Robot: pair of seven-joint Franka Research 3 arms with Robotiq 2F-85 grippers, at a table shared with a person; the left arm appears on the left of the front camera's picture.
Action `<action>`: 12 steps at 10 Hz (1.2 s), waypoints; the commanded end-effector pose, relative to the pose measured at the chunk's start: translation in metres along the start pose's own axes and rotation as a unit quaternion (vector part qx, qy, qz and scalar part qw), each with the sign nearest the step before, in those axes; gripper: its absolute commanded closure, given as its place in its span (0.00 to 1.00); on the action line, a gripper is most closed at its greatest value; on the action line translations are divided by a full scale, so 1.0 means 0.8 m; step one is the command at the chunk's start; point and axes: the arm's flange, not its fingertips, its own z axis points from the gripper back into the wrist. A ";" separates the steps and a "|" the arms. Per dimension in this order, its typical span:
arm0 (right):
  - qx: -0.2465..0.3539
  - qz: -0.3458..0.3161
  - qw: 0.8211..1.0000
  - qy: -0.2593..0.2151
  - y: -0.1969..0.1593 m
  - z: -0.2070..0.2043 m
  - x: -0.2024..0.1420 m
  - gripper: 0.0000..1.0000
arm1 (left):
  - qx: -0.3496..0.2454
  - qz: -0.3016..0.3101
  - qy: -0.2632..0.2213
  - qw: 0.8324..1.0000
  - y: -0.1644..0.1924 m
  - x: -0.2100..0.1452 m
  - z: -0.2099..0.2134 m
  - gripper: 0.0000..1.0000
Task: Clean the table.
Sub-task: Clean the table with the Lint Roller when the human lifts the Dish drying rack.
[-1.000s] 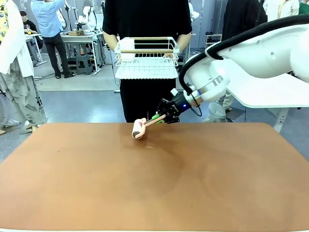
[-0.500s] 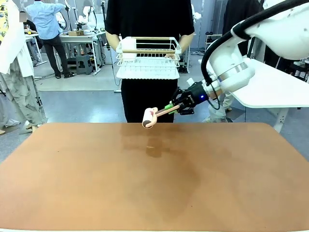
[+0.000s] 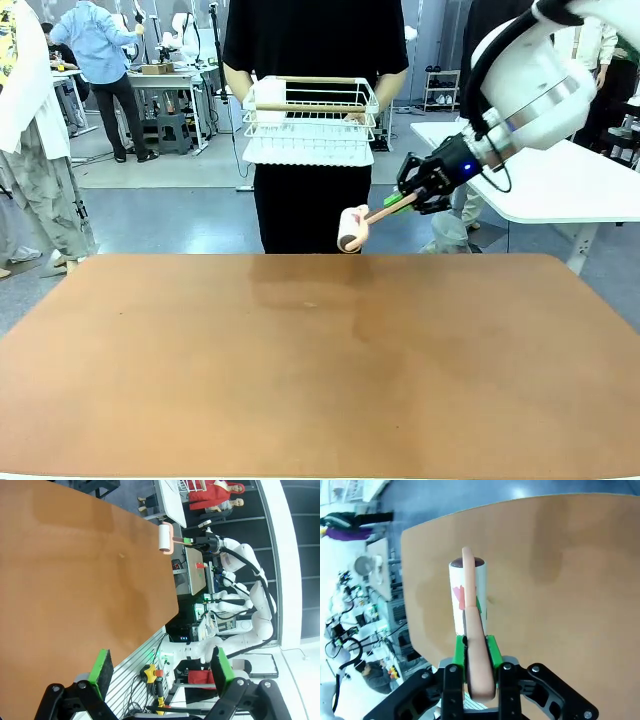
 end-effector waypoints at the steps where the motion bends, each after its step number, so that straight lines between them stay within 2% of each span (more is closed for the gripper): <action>1: -0.098 -0.018 0.995 0.024 0.007 0.036 -0.024 1.00 | -0.006 -0.004 0.000 1.000 -0.001 -0.004 0.002 0.00; 3: -0.134 -0.021 0.991 -0.001 0.005 0.092 -0.042 1.00 | -0.006 -0.004 0.000 1.000 -0.001 -0.004 0.002 0.00; 4: -0.185 -0.012 0.982 -0.028 0.007 0.119 -0.053 1.00 | -0.006 -0.004 0.000 1.000 -0.001 -0.004 0.002 0.00; 6: -0.251 -0.026 0.967 -0.029 0.005 0.163 -0.062 1.00 | -0.006 -0.004 0.000 1.000 -0.001 -0.004 0.002 0.00; 7: -0.290 -0.019 0.957 0.001 0.003 0.171 -0.057 1.00 | -0.006 -0.004 0.000 1.000 -0.001 -0.004 0.002 0.00; 9: -0.321 -0.027 0.947 0.001 0.012 0.166 -0.044 1.00 | -0.006 -0.004 0.000 1.000 -0.001 -0.004 0.002 0.00; 10: -0.327 -0.023 0.945 0.020 0.011 0.150 -0.035 1.00 | -0.006 -0.004 0.000 1.000 -0.001 -0.004 0.002 0.00; 11: -0.302 -0.012 0.953 -0.005 -0.005 0.180 -0.057 1.00 | -0.006 -0.004 0.000 1.000 -0.001 -0.004 0.002 0.00; 12: -0.302 -0.012 0.953 -0.005 -0.005 0.180 -0.057 1.00 | -0.006 -0.004 0.000 1.000 -0.001 -0.004 0.002 0.00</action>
